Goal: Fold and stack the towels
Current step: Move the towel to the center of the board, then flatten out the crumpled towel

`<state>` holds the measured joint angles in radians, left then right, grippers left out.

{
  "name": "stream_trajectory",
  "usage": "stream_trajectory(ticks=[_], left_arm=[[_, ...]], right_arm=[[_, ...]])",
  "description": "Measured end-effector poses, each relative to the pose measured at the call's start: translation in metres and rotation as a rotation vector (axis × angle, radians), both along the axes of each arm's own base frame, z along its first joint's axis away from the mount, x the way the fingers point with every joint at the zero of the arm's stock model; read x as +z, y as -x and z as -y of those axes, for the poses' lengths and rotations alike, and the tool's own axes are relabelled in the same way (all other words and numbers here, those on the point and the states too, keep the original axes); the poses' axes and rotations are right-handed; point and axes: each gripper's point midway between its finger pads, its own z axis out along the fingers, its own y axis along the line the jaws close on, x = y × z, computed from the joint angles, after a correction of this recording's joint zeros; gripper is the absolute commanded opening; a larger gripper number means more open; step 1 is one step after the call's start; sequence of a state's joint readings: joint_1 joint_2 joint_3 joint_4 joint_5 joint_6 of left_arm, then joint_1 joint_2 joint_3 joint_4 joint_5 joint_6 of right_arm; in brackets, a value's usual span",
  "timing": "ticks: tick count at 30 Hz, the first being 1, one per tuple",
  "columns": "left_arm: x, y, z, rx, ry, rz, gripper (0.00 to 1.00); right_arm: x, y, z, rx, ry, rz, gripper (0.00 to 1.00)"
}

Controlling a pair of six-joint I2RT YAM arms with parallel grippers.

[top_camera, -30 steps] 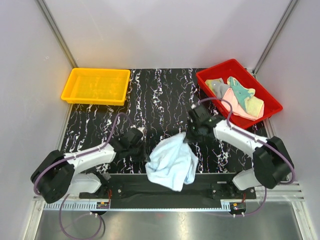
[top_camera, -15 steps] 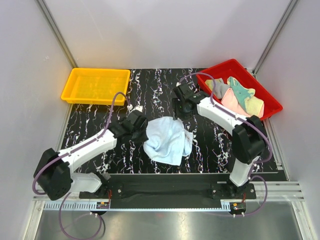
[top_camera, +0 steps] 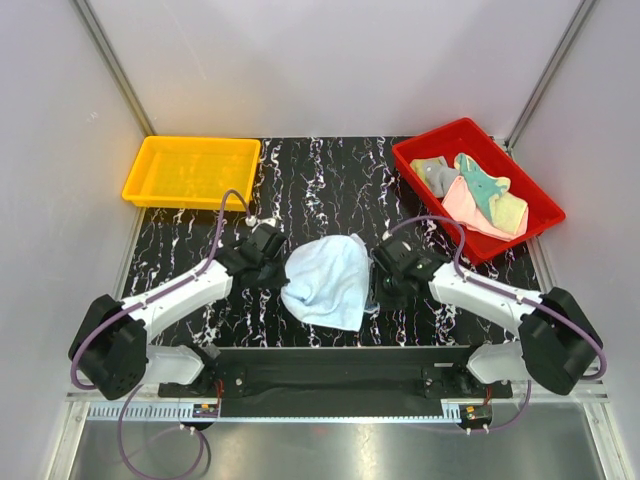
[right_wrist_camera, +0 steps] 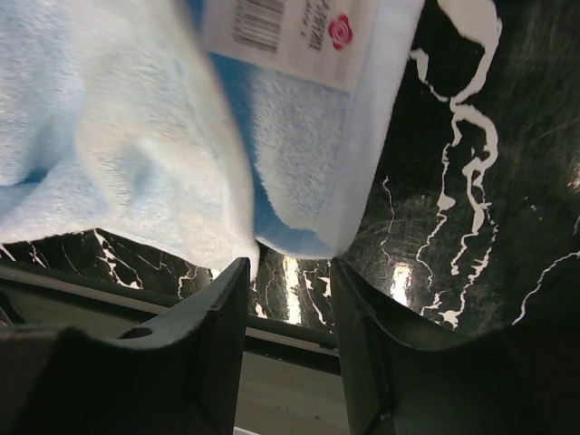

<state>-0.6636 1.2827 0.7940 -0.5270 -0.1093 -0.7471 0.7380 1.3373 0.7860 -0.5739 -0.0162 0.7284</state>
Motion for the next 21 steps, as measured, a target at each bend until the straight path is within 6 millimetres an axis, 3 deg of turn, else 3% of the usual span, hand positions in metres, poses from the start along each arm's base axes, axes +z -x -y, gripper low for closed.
stream_trajectory(ticks=[4,9,10,11,13,15,18,21], left_arm=[[-0.002,0.001,-0.001,-0.003,-0.001,-0.003,0.0],[-0.003,-0.005,-0.013,-0.008,-0.045,0.011,0.0],[-0.002,-0.01,-0.019,0.004,-0.061,0.01,0.2],[0.001,-0.017,-0.028,0.019,-0.075,0.015,0.32],[0.011,-0.033,-0.045,0.066,-0.086,0.032,0.44],[0.027,-0.046,-0.056,0.082,-0.103,0.079,0.49],[0.052,-0.043,-0.039,-0.018,-0.1,0.166,0.52],[0.074,-0.019,0.003,-0.204,-0.055,0.255,0.52]], right_arm=[[-0.014,0.011,-0.002,-0.043,-0.038,-0.037,0.49],[-0.012,0.005,-0.026,-0.046,-0.142,-0.013,0.48],[-0.012,0.005,-0.032,-0.041,-0.165,-0.014,0.48],[-0.012,0.005,-0.038,-0.033,-0.187,-0.016,0.48],[-0.01,0.007,-0.049,-0.005,-0.222,-0.017,0.49],[-0.003,0.009,-0.056,0.025,-0.237,-0.014,0.51],[0.016,0.0,-0.057,0.025,-0.22,0.03,0.52],[0.047,-0.018,-0.049,-0.012,-0.201,0.128,0.52]])
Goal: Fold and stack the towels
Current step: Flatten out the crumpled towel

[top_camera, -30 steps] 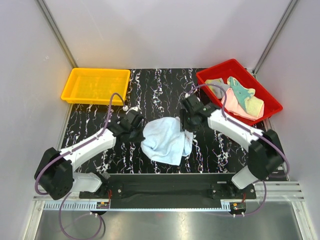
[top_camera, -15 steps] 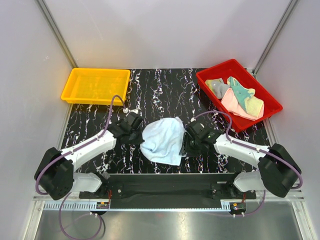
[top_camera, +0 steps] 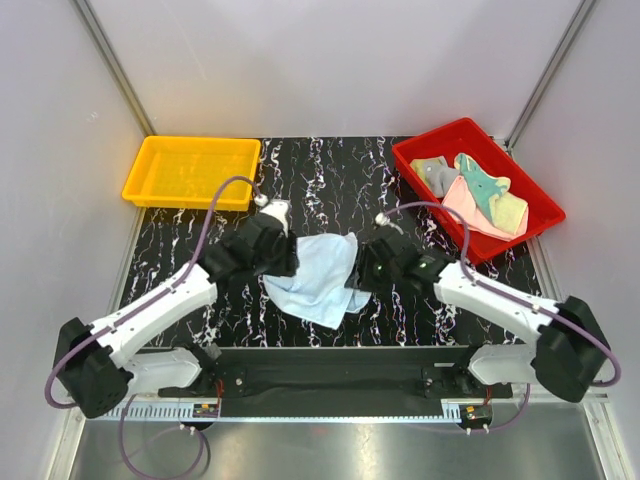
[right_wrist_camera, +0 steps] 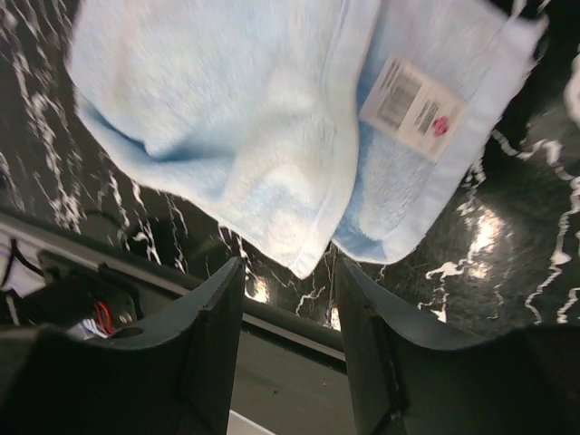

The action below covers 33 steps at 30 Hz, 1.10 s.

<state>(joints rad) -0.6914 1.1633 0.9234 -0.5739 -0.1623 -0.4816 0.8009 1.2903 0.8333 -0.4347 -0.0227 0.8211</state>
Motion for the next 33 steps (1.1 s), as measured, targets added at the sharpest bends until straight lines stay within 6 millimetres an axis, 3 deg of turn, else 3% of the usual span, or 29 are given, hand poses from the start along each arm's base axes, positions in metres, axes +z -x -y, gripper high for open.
stream_trajectory(ticks=[4,10,17,26,33], left_arm=[[-0.004,0.034,0.045,-0.198,0.028,0.034,0.47],[-0.048,0.077,0.091,-0.395,-0.093,0.009,0.42],[-0.088,0.106,0.132,-0.52,-0.234,-0.007,0.41],[-0.124,0.118,0.133,-0.525,-0.322,-0.05,0.41],[-0.131,0.113,0.128,-0.459,-0.34,-0.05,0.42]], right_arm=[[0.026,-0.028,0.026,-0.103,-0.014,0.072,0.51],[0.023,-0.068,0.085,-0.277,0.025,0.072,0.51],[0.023,-0.073,0.098,-0.282,0.021,0.063,0.51],[0.029,-0.069,0.105,-0.279,0.005,0.09,0.51],[0.031,-0.068,0.105,-0.272,-0.001,0.094,0.52]])
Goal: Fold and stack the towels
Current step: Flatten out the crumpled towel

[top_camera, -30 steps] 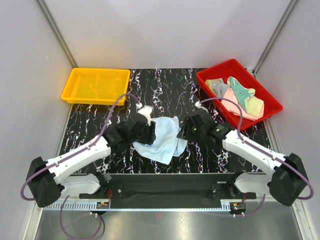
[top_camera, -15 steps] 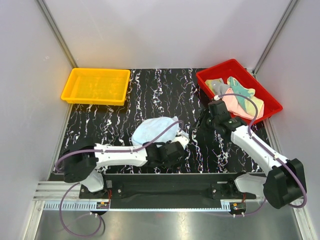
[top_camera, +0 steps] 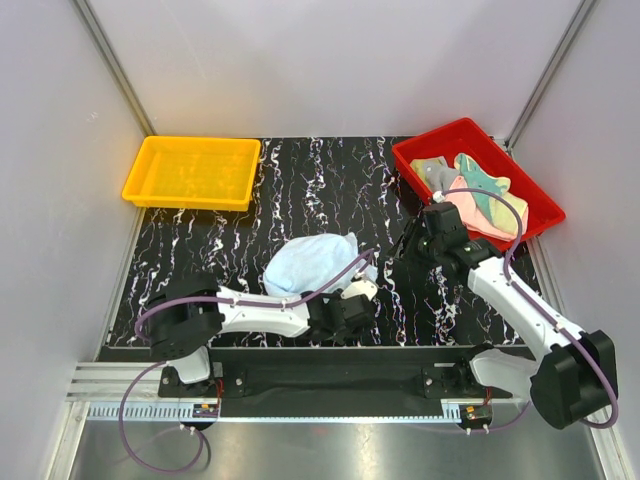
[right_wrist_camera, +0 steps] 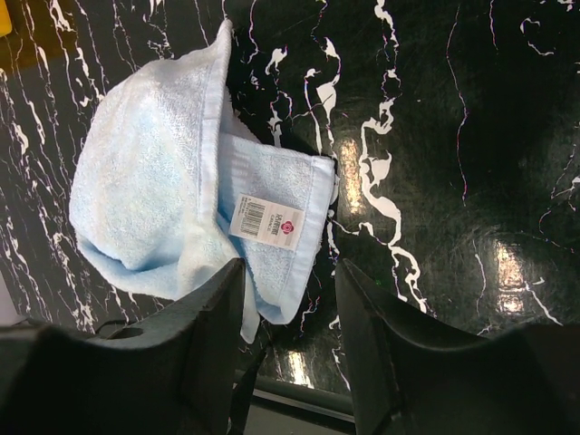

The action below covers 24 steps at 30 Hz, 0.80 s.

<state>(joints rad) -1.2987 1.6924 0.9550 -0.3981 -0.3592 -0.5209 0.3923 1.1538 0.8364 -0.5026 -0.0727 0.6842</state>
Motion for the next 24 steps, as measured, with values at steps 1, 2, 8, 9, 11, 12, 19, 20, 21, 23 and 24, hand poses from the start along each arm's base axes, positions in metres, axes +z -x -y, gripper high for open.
stream_trajectory(ticks=[1,2,8,9,11,12,19,20,21,23,24], left_arm=[[0.0,-0.001,0.0,0.009,0.0,0.005,0.42],[0.0,-0.002,-0.001,0.017,0.001,0.009,0.41],[0.0,-0.004,-0.001,0.044,0.003,0.028,0.28],[-0.001,-0.005,-0.001,0.046,0.004,0.029,0.22],[-0.001,-0.005,0.0,0.05,0.008,0.029,0.05],[-0.002,-0.005,0.0,0.054,0.007,0.032,0.01],[0.018,-0.016,-0.034,0.127,-0.06,0.05,0.0],[0.031,-0.021,-0.041,0.156,-0.037,0.046,0.0],[0.047,-0.03,-0.048,0.197,0.008,0.049,0.0],[0.083,-0.054,-0.065,0.297,0.114,0.074,0.0],[0.096,-0.062,-0.073,0.336,0.158,0.087,0.0]], right_arm=[[0.001,0.0,0.0,0.0,-0.001,0.003,0.52],[0.002,0.0,0.0,0.001,-0.001,0.006,0.52],[0.005,0.001,0.0,0.006,-0.003,0.019,0.52],[0.005,0.001,0.0,0.006,-0.003,0.02,0.52],[0.006,0.001,0.0,0.006,-0.004,0.02,0.53],[0.005,0.001,0.0,0.007,-0.003,0.02,0.53],[0.007,0.003,-0.005,0.052,-0.009,0.011,0.56],[0.009,0.001,-0.008,0.072,-0.014,0.01,0.56],[0.011,-0.001,-0.012,0.094,-0.021,0.014,0.57],[0.014,-0.008,-0.023,0.145,-0.042,0.027,0.57],[0.014,-0.013,-0.028,0.168,-0.051,0.031,0.57]])
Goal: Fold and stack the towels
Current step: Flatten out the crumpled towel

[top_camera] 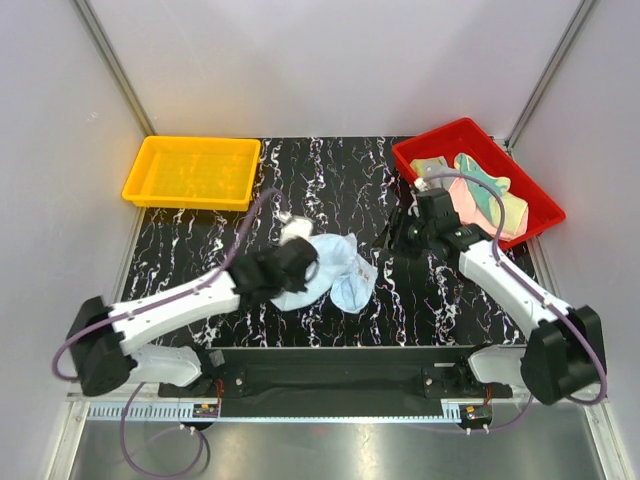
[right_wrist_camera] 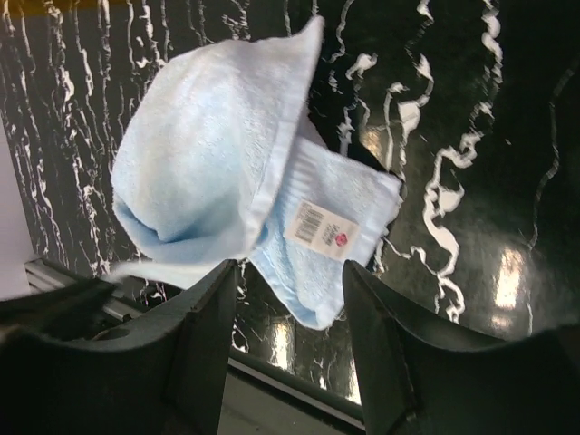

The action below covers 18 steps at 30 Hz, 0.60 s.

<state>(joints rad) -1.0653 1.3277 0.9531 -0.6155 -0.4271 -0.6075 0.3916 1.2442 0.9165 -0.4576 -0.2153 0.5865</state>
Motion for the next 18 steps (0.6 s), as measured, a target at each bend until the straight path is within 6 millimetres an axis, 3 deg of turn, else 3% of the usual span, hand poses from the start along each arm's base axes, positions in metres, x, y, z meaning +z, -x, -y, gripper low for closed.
stream_trajectory(ticks=[2,4,9,13,18], left_arm=[[0.022,-0.019,-0.025,0.098,0.069,0.038,0.0],[0.025,-0.025,-0.046,0.156,0.077,0.043,0.0],[0.001,-0.024,-0.083,0.237,0.014,-0.035,0.0],[-0.003,-0.032,-0.108,0.322,-0.009,-0.059,0.0],[-0.003,-0.047,-0.149,0.48,-0.016,-0.069,0.0]], right_arm=[[-0.001,-0.008,-0.009,0.038,-0.014,0.005,0.57],[-0.004,-0.015,-0.016,0.06,-0.012,0.008,0.57],[-0.016,-0.035,-0.045,0.146,0.018,0.023,0.58],[-0.031,-0.043,-0.071,0.246,0.056,0.055,0.58],[-0.042,-0.052,-0.077,0.31,0.102,0.11,0.6]])
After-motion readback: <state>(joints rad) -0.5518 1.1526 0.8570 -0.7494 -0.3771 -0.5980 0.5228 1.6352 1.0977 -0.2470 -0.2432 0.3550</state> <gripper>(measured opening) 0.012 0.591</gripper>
